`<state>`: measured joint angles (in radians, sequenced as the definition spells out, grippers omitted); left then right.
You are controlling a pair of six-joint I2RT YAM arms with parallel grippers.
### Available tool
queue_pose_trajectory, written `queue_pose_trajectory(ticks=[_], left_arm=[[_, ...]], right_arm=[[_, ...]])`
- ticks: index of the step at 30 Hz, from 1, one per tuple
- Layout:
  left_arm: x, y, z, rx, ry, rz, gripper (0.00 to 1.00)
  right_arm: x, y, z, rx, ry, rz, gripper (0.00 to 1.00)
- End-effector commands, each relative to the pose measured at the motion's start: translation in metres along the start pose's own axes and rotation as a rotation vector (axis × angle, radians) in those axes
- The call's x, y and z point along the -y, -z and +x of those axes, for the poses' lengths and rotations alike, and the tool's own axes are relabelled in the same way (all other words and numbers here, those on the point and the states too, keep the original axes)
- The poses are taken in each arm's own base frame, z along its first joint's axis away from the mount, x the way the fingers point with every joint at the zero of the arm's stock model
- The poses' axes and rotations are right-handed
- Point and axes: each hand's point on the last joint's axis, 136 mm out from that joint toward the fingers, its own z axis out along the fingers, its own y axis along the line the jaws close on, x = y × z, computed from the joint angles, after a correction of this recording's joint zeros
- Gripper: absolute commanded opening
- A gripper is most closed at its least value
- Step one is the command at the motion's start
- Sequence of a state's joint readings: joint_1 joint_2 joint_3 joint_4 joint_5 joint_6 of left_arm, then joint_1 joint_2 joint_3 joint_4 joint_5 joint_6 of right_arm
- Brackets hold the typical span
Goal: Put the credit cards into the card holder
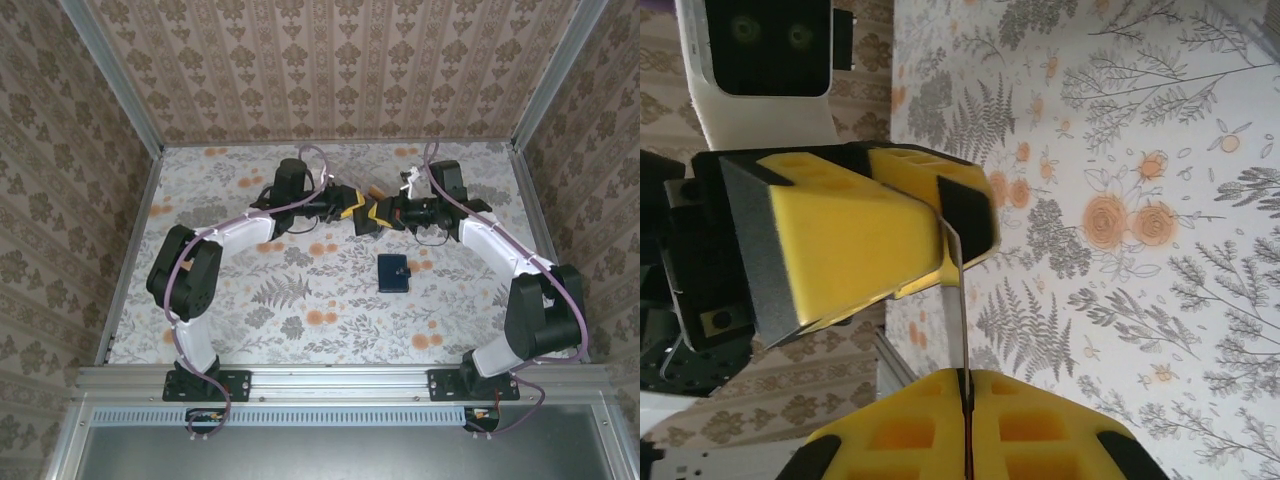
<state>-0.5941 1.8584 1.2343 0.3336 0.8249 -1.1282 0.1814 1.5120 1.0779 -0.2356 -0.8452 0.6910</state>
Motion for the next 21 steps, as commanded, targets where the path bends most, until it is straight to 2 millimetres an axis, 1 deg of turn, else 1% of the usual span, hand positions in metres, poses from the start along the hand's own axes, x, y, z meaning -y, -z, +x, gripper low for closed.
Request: queue_pose_trajectory(ticks=[1,2,5,7,10,15,19,21], left_arm=[[-0.015,0.001,-0.001,0.006,-0.008,-0.090,0.42],[-0.024,0.003,0.001,0.007,-0.002,-0.134,0.44],[-0.045,0.010,0.008,0.011,0.000,-0.256,0.50],[-0.055,0.015,0.011,0.015,-0.025,-0.332,0.51],[-0.063,0.014,0.024,-0.021,-0.077,-0.424,0.52],[-0.067,-0.003,0.044,-0.083,-0.103,-0.435,0.49],[-0.072,-0.014,0.049,-0.100,-0.094,-0.431,0.46],[-0.070,-0.019,0.050,-0.111,-0.095,-0.418,0.44]], right_arm=[[0.018,0.008,0.009,0.005,-0.014,0.119,0.08],[0.029,0.011,0.011,0.012,-0.024,0.178,0.08],[0.071,0.022,0.020,0.033,-0.055,0.392,0.06],[0.100,0.029,0.034,0.019,-0.076,0.540,0.06],[0.123,0.033,0.048,-0.005,-0.072,0.652,0.03],[0.136,0.027,0.057,-0.017,-0.064,0.691,0.02],[0.144,0.020,0.060,-0.043,-0.051,0.731,0.00],[0.152,0.024,0.060,-0.043,-0.047,0.787,0.00]])
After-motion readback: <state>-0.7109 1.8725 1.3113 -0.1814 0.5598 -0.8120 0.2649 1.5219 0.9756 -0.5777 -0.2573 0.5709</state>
